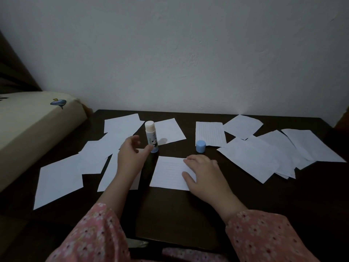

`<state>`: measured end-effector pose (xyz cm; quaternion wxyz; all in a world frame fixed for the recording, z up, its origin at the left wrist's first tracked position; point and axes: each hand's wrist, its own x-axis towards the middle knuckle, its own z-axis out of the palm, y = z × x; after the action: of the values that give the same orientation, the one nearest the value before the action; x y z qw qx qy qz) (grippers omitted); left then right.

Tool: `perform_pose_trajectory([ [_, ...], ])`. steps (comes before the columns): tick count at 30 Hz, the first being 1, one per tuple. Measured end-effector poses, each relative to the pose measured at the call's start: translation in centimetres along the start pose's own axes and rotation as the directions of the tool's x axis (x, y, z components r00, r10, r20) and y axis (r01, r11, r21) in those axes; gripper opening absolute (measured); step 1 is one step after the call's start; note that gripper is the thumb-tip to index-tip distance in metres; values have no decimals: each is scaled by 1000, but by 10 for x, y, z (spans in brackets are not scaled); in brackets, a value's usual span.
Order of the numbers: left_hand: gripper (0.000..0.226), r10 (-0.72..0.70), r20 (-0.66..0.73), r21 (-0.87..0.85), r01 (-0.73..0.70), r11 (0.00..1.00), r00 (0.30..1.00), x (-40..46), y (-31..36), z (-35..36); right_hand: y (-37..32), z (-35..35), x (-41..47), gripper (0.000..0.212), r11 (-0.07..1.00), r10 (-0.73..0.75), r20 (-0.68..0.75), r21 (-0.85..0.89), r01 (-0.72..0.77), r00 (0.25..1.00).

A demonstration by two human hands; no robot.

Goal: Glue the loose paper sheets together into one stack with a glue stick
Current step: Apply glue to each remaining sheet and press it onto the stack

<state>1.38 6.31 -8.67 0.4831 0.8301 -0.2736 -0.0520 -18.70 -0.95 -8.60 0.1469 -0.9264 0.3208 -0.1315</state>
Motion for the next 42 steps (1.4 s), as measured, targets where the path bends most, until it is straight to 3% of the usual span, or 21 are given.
perform_pose_trajectory([
  [3,71,29,59,-41,-27,999,998,7,5,13,-14,8,4,48,997,-64,-3,37,64,998],
  [8,45,63,141,-5,-63,998,988,12,7,18,-24,22,10,52,999,-51,61,18,50,997],
  [12,35,-12,154,50,5,999,988,10,8,3,-24,27,17,55,1000,13,89,1,-14,996],
  [15,38,-72,124,277,35,960,990,10,4,-18,-26,28,18,56,999,44,93,1,-44,995],
  [17,47,-84,143,491,3,871,986,9,-3,-32,-27,29,18,55,998,56,97,-1,-56,994],
  [19,60,-152,188,588,13,809,970,7,-8,-40,-27,28,18,55,998,61,102,0,-62,993],
  [22,68,-204,220,557,48,829,954,5,-13,-41,-25,25,15,55,998,63,113,5,-64,992],
  [32,68,-51,399,415,-131,900,915,-21,8,-18,5,-8,-5,56,986,166,171,-30,-163,971],
  [42,61,53,487,307,-228,924,872,-35,22,7,26,-26,-8,59,956,292,180,-52,-288,939],
])
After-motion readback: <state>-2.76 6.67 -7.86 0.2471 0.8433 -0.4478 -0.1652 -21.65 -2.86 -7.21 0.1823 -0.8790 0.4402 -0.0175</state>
